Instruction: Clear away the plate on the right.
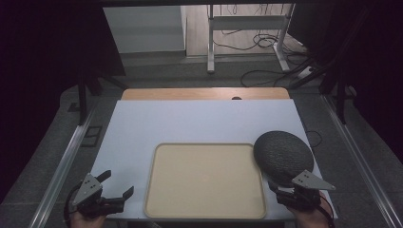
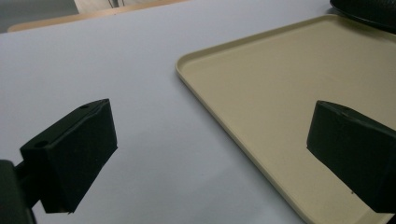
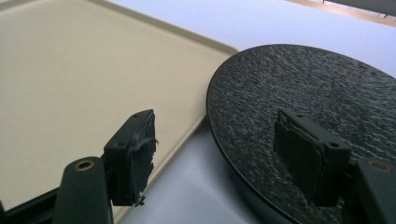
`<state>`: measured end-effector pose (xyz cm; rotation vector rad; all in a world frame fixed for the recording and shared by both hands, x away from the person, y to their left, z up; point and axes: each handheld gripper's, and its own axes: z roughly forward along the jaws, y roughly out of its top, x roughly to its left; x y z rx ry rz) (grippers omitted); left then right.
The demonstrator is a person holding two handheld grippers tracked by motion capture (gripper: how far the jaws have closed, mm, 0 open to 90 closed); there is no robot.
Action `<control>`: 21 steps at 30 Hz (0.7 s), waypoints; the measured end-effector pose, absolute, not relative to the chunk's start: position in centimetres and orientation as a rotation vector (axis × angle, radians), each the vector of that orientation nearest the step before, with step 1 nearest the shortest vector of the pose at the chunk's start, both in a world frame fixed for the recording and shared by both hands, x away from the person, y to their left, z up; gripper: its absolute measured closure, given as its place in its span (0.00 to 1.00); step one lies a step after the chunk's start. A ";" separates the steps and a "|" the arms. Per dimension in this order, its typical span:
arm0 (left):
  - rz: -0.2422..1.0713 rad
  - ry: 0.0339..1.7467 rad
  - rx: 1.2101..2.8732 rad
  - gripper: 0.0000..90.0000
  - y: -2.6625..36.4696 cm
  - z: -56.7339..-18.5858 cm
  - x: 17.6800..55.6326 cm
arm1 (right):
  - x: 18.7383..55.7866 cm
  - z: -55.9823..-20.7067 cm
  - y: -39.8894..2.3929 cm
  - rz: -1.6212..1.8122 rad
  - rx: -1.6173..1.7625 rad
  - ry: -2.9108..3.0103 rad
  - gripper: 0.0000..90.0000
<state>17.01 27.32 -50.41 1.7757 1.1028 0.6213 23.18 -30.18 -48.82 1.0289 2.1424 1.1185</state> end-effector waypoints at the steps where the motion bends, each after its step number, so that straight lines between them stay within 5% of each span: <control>1: 0.621 1.103 1.776 0.01 27.3 -50.4 17.0 | 23.2 -48.8 -30.2 1.119 1.029 2.142 0.34; 21: 0.634 1.092 1.833 0.01 26.2 -50.8 16.5 | 22.9 -49.0 -28.8 0.974 0.908 2.200 0.39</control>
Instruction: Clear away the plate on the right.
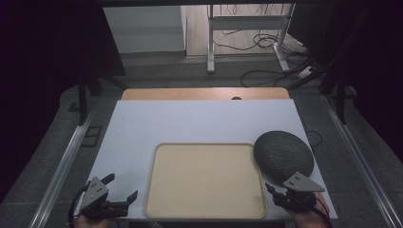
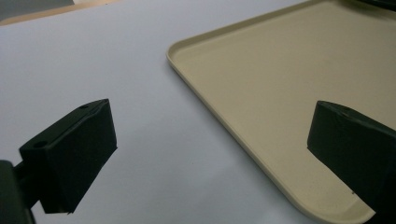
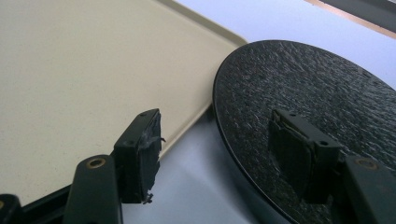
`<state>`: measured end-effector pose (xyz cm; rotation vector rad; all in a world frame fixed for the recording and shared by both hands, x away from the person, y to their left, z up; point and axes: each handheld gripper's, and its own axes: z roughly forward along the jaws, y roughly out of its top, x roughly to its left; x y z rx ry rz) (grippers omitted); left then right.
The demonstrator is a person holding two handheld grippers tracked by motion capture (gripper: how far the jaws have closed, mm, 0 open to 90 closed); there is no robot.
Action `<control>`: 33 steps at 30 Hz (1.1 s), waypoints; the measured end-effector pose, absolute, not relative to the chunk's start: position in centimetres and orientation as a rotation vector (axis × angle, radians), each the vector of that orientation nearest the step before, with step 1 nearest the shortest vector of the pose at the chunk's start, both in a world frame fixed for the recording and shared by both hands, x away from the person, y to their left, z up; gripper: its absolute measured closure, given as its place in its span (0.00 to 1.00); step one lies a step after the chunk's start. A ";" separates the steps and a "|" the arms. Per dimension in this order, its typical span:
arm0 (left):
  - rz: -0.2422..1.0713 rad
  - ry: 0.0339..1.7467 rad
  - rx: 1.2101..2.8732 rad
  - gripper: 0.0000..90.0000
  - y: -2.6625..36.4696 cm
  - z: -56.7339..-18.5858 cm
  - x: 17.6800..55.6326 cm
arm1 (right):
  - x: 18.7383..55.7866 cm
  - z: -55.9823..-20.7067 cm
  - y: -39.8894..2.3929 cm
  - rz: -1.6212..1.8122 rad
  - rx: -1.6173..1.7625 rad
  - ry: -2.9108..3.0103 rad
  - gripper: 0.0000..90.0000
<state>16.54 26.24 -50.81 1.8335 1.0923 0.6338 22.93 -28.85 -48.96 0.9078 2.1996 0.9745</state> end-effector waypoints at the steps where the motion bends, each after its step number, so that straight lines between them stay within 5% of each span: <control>1: 0.638 1.092 1.836 0.01 26.2 -50.8 16.5 | 22.9 -48.9 -28.7 0.975 0.914 2.200 0.39; 33: 0.664 1.091 1.887 0.01 25.7 -51.2 16.5 | 22.3 -50.0 -27.6 0.414 0.592 2.205 0.44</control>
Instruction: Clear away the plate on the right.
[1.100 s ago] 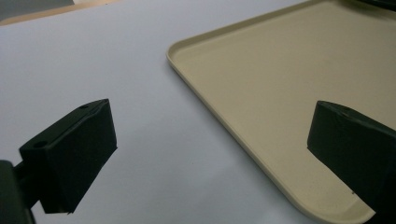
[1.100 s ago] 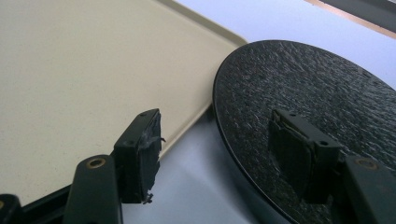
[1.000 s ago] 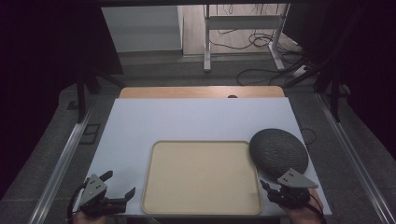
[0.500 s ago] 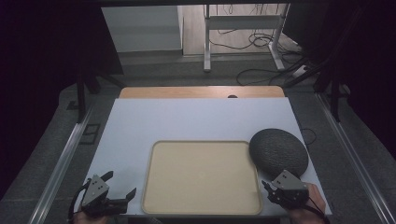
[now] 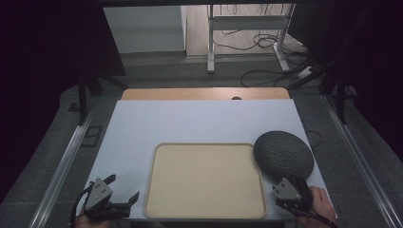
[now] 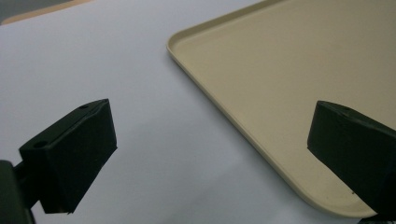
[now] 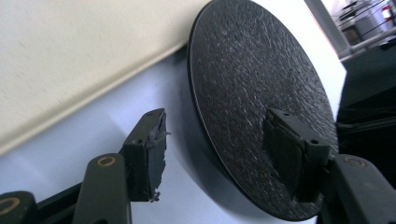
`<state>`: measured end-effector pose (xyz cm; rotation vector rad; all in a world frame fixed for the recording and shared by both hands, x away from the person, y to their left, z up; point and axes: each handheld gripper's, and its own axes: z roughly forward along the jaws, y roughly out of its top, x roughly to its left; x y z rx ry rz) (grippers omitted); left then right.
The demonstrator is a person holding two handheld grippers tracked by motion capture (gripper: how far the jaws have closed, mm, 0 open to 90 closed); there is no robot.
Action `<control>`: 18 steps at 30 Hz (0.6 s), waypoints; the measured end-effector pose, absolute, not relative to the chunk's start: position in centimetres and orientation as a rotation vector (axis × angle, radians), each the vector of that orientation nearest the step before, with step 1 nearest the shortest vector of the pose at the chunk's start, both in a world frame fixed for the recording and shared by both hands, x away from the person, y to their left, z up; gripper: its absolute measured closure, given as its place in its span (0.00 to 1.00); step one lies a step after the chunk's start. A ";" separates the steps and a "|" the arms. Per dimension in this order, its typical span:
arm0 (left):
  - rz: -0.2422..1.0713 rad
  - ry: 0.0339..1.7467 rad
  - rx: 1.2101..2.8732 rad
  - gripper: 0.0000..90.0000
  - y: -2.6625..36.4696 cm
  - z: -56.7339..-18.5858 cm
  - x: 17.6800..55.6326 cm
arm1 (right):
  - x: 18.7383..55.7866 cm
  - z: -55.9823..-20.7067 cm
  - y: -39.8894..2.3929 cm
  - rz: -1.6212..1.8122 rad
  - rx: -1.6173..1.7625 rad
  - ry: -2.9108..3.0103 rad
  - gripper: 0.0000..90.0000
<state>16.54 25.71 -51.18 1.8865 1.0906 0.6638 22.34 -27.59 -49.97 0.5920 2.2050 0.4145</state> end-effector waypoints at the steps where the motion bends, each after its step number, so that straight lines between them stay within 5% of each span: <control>1: 0.664 1.091 1.887 0.01 25.7 -51.2 16.5 | 22.3 -50.0 -27.6 0.414 0.592 2.205 0.44; 18: 0.656 1.080 1.914 0.01 25.5 -51.2 16.7 | 22.9 -52.6 -25.6 0.058 0.302 2.127 0.55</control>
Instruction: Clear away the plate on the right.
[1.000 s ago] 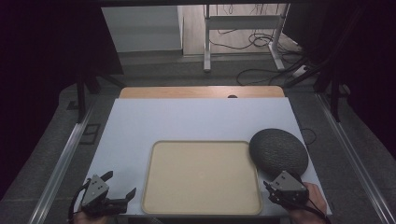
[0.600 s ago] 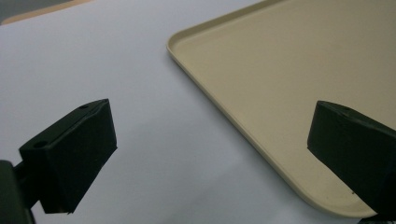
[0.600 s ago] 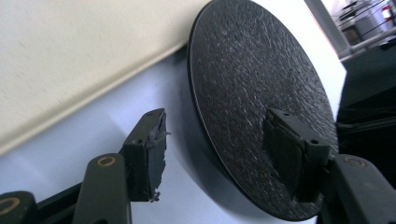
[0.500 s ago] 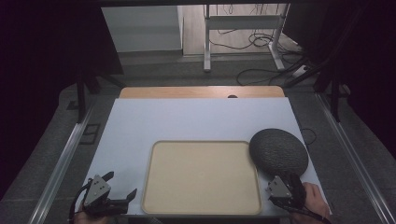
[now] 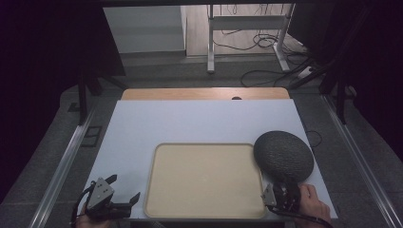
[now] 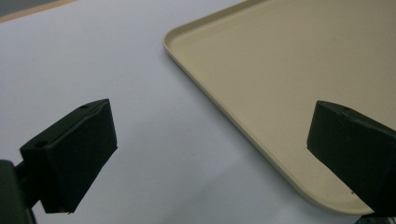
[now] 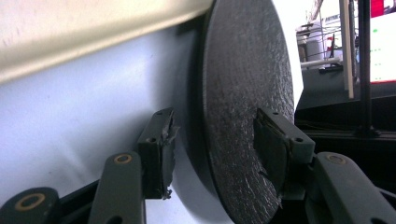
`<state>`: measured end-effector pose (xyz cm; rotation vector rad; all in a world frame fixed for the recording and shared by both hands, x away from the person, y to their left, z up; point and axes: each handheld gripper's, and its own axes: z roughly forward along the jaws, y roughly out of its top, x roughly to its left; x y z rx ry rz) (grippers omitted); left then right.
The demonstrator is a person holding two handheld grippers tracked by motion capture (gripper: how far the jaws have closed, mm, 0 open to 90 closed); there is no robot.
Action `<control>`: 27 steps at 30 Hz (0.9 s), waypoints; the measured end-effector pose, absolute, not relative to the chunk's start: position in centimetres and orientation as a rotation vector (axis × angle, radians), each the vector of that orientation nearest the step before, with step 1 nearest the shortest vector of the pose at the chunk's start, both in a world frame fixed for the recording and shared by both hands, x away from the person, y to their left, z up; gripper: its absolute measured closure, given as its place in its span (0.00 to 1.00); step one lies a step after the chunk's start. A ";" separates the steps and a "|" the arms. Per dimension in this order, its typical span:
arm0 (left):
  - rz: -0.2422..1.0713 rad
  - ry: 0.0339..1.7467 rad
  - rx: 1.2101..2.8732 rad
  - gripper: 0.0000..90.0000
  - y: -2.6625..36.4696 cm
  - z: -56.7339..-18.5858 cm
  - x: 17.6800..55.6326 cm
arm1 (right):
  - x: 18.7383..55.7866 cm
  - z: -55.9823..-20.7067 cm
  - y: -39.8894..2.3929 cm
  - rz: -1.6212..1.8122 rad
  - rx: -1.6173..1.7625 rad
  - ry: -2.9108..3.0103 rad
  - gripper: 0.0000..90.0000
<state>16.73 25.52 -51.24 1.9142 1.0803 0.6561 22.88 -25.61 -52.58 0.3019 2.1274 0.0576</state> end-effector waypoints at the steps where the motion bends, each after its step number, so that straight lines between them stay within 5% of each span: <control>1: 0.655 1.080 1.915 0.01 25.5 -51.2 16.7 | 22.9 -52.8 -25.5 0.041 0.290 2.117 0.56; 27: 0.656 1.062 1.948 0.02 25.2 -51.3 16.8 | 24.3 -54.9 -25.1 -0.165 0.154 2.002 0.95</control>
